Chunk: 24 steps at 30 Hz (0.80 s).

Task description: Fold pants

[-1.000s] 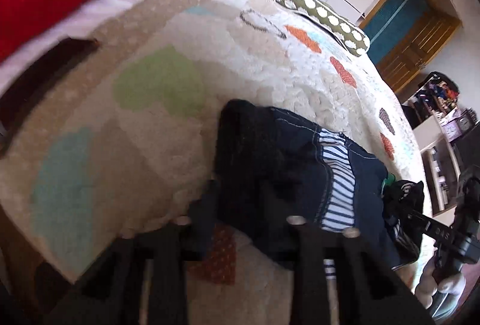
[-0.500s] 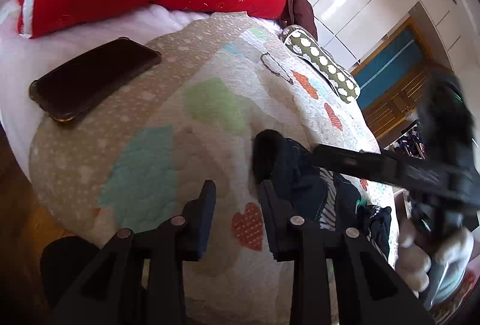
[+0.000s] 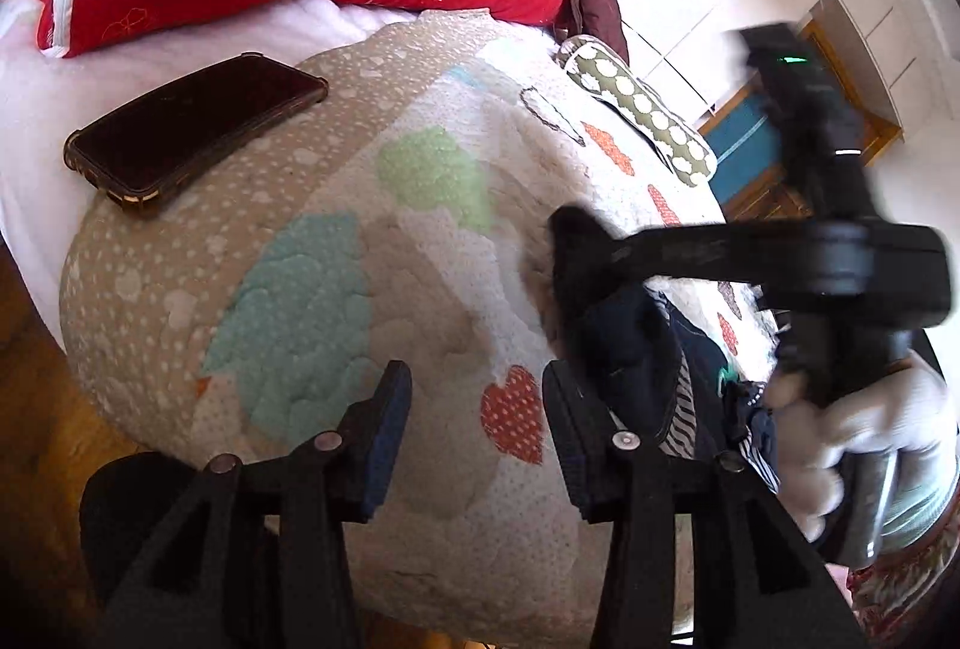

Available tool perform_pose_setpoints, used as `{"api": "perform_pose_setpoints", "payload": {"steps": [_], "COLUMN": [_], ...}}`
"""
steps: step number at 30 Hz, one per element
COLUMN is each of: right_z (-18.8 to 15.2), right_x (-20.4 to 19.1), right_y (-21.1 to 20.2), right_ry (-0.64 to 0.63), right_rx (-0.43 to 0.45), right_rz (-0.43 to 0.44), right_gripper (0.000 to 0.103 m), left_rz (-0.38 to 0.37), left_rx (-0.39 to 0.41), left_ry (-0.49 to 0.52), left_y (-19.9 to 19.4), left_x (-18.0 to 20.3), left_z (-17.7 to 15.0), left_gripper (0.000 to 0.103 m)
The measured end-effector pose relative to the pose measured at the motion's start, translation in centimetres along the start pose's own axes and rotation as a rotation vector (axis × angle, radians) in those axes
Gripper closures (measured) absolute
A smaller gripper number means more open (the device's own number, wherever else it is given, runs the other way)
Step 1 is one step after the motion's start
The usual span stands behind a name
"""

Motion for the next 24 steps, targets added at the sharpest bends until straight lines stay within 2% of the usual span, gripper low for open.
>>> {"api": "perform_pose_setpoints", "payload": {"steps": [3, 6, 7, 10, 13, 17, 18, 20, 24], "right_z": [-1.2, -3.8, -3.9, -7.8, -12.2, -17.6, -18.6, -19.7, -19.8], "right_x": [3.0, 7.0, 7.8, 13.0, 19.0, 25.1, 25.9, 27.2, 27.7], "right_y": [-4.3, -8.3, -8.7, -11.6, -12.3, -10.7, -10.3, -10.5, -14.3], "right_ry": [0.089, 0.189, 0.219, 0.337, 0.468, 0.616, 0.634, 0.667, 0.637], "right_rx": [0.092, 0.180, 0.201, 0.266, 0.290, 0.265, 0.255, 0.270, 0.413], "right_rz": [0.078, 0.131, 0.142, 0.156, 0.133, 0.114, 0.095, 0.119, 0.123], "right_gripper": [0.094, 0.094, 0.094, 0.094, 0.094, 0.093, 0.091, 0.091, 0.089], "left_rz": [0.007, 0.009, 0.006, 0.011, 0.007, -0.004, -0.006, -0.011, -0.025], "left_rx": [0.002, -0.010, -0.017, -0.035, -0.057, -0.090, -0.096, -0.110, -0.128], "left_ry": [0.029, 0.057, 0.071, 0.131, 0.194, 0.276, 0.298, 0.337, 0.408], "left_y": [-0.4, -0.5, -0.4, 0.1, 0.9, 2.5, 2.9, 3.6, 5.7], "left_x": [1.1, 2.7, 3.5, 6.2, 9.2, 13.3, 14.2, 16.1, 19.9], "left_z": [-0.2, -0.5, -0.6, -1.1, -1.8, -2.4, -2.5, -2.9, -2.7], "left_gripper": [0.059, 0.059, 0.059, 0.059, 0.059, 0.059, 0.059, 0.059, 0.059]}}
Point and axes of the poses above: each gripper's, at about its wrist camera, not at the fingertips, and y roughly the way its jaws point, x to its right, z to its top, the point moved 7 cm from there along y, roughly the way its jaws point, and after that the axes turned 1 degree about -z, right-handed, at the moved point
